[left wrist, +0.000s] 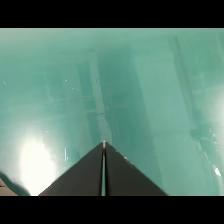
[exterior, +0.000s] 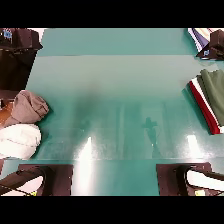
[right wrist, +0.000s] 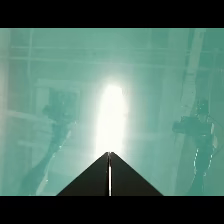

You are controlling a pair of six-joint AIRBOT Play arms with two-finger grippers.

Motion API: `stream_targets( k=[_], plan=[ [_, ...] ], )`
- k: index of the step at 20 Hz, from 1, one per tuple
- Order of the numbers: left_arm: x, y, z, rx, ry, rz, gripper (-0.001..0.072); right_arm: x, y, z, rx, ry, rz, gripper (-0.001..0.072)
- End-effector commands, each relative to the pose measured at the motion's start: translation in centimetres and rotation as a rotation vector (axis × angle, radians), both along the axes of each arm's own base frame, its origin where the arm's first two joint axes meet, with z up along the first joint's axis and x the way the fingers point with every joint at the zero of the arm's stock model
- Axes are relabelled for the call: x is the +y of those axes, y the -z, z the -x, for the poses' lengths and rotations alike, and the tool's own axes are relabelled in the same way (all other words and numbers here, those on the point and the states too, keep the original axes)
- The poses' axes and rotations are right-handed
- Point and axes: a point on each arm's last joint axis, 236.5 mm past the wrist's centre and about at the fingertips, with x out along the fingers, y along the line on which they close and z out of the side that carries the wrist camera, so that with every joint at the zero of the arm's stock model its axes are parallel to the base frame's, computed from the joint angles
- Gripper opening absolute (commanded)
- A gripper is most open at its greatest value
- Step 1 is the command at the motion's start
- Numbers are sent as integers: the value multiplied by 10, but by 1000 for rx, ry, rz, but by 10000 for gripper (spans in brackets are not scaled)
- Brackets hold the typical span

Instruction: Fold the shirts.

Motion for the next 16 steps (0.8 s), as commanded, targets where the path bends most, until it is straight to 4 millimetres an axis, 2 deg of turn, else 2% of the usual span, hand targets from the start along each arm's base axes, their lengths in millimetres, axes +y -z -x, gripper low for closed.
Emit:
stream_targets(
  k=[1, 9, 15, 16],
  plan=[
    [0, 0, 0, 0, 0, 0, 31, 0, 0, 0, -1, 1, 0, 21],
    [0, -1, -1, -5, -1, 1, 31, 0, 0, 0, -1, 1, 0, 21],
    [2, -21, -18, -118, -21, 13, 34, -1, -3, -5, -24, 9, -2, 21],
    [8, -15, -16, -100, -21, -27, 247, -1, -8, -12, -58, 21, -6, 22]
  ],
)
